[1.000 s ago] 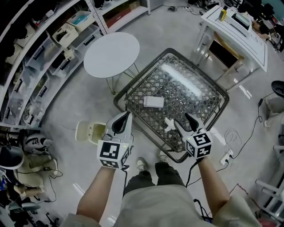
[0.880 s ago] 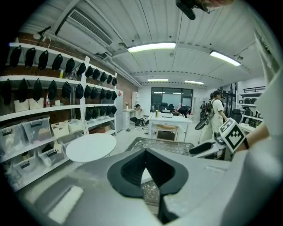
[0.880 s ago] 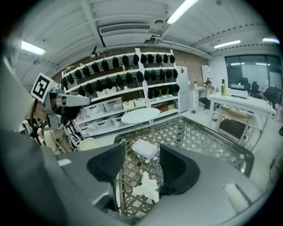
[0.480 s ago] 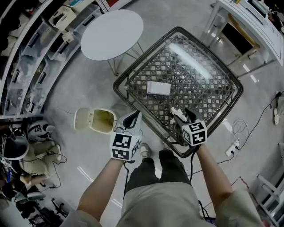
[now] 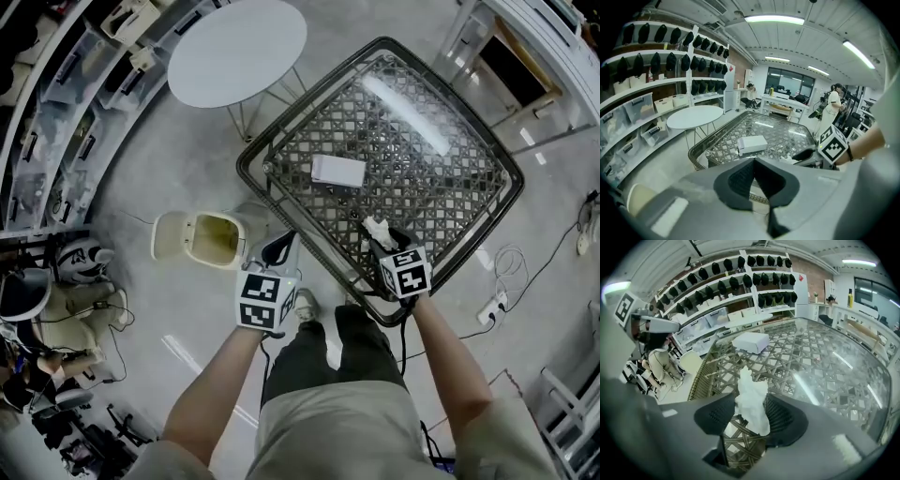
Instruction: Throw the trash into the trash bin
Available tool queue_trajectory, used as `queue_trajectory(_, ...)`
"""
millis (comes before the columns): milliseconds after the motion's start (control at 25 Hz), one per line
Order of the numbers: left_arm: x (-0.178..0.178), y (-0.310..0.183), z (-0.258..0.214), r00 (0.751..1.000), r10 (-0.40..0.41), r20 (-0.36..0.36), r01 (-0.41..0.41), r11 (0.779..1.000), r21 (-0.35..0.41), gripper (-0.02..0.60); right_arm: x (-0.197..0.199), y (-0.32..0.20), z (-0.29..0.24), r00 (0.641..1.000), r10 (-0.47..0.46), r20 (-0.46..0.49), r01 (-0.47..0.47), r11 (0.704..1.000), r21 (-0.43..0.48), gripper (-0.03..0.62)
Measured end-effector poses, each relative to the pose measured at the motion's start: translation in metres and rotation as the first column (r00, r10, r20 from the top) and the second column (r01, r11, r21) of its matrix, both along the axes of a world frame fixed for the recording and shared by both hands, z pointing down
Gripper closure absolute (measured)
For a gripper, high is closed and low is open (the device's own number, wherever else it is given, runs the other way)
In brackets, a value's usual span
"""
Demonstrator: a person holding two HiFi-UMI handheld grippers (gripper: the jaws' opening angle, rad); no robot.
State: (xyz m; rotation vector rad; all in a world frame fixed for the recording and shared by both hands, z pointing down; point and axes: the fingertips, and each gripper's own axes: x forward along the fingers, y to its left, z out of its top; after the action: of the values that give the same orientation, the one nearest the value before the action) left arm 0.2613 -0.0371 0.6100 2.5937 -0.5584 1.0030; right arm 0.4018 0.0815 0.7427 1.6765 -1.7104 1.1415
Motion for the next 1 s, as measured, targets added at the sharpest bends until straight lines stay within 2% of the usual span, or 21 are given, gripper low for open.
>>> queue_trajectory(200, -0.008, 0.0, -0.003, 1.0, -0.026, 0.0, 0.026, 1.0, 0.014, 0.58, 0.003, 0.006, -0.002, 1.0, 0.012, -0.01, -0.012, 1.0, -0.013, 0.491)
queue_trajectory(280, -0.014, -0.006, -0.007, 0.999, -0.038, -0.001, 0.038, 0.999, 0.022, 0.58, 0.004, 0.005, -0.009, 1.0, 0.02, -0.012, -0.02, 1.0, -0.001, 0.512)
queue_trajectory(600, -0.031, -0.025, -0.053, 0.998, -0.051, -0.037, 0.054, 0.995, 0.087, 0.58, 0.015, -0.014, -0.079, 0.997, 0.061, -0.037, -0.056, 0.992, 0.117, 0.523)
queue_trajectory(800, -0.046, -0.043, -0.101, 0.994, -0.064, -0.087, 0.077, 0.985, 0.155, 0.58, 0.016, -0.028, -0.148, 0.981, 0.025, -0.191, 0.014, 0.981, 0.196, 0.523)
queue_trajectory(1000, -0.068, -0.053, -0.145, 0.989, -0.069, -0.131, 0.099, 0.968, 0.231, 0.58, 0.002, -0.04, -0.215, 0.981, 0.039, -0.19, 0.021, 0.953, 0.303, 0.523)
